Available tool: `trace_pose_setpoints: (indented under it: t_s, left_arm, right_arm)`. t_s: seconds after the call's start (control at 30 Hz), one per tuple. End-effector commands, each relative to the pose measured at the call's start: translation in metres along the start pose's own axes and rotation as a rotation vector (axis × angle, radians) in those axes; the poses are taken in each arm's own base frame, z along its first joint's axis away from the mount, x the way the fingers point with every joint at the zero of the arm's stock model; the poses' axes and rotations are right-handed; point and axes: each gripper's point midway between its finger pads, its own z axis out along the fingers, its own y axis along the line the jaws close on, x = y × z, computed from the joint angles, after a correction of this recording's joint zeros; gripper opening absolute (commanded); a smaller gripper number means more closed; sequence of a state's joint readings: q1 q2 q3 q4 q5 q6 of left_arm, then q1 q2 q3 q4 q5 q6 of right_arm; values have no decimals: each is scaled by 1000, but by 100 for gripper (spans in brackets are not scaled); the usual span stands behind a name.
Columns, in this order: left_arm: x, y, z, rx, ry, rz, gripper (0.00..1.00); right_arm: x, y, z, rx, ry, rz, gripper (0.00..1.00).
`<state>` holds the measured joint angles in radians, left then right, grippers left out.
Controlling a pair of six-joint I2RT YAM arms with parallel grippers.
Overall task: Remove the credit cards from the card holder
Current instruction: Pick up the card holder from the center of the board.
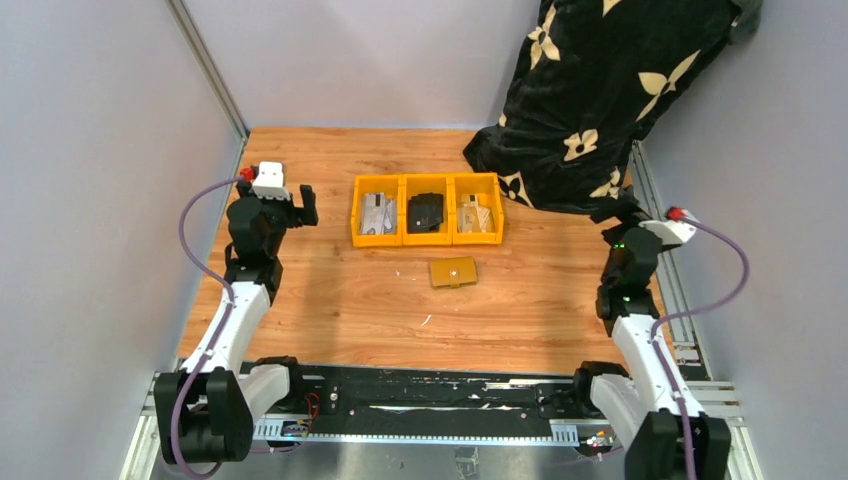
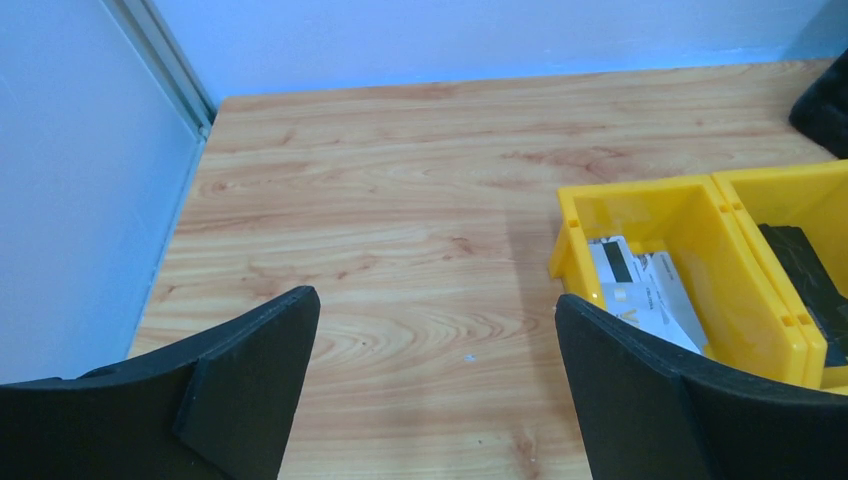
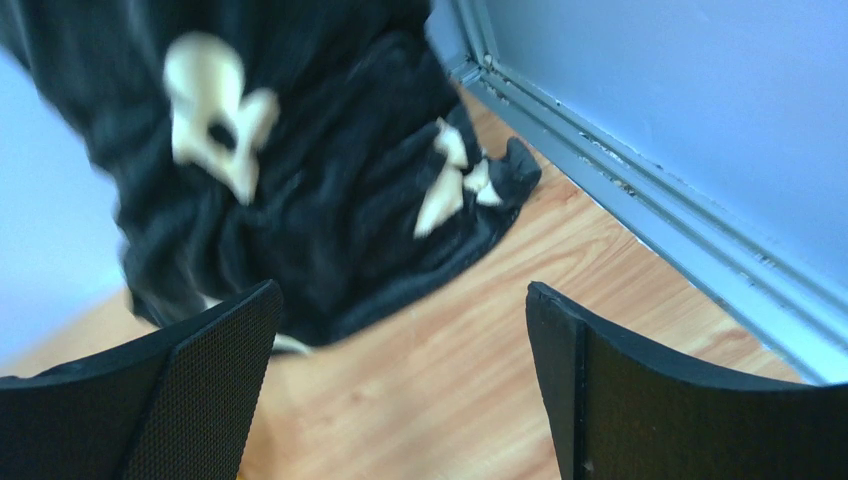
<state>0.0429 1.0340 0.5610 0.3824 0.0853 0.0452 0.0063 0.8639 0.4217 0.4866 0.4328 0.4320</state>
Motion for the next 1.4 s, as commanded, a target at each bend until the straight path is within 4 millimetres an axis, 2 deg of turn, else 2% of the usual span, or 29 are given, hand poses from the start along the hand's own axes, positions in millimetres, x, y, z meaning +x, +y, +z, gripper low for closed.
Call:
trace_pose_setpoints:
  t_s: [0.0,0.07,0.13,0.17,0.3,0.53,0.63,0.77,0.93,1.1,1.37]
  left_arm:
    - [16,1,-15,39,195,-65,100]
    - [13,1,-18,56,240,-67,100]
    - [10,-2,-21,97,281,-36,100]
    - [11,-5,-24,123,312,-28,100]
    - [15,-16,-30,190,398,-45,100]
    - [16,-26,-41,254,472,-57,100]
    - [14,-31,-47,278,474,-68,100]
    - [9,-35,-53,301,473,-78,100]
    - [4,-43,-62,349,482,-75,100]
    - [-1,-52,-73,406,485,-80,100]
    - [-12,-70,-91,508,467,-95,100]
  right_arm:
    - [47,-2,-3,-59,285,331,95]
    - [52,16,-7,-158,371,251,95]
    - [60,26,-12,-176,478,172,95]
    - [59,37,-15,-205,520,131,95]
    - [91,70,-37,-286,684,-43,95]
    - [153,136,-87,-489,863,-166,95]
    - [179,153,-103,-518,931,-244,94]
    - [214,165,-123,-536,996,-315,87]
    - [242,170,-136,-535,1048,-373,81]
    - [262,167,-138,-504,1060,-410,76]
    - [281,170,-157,-546,1076,-364,60]
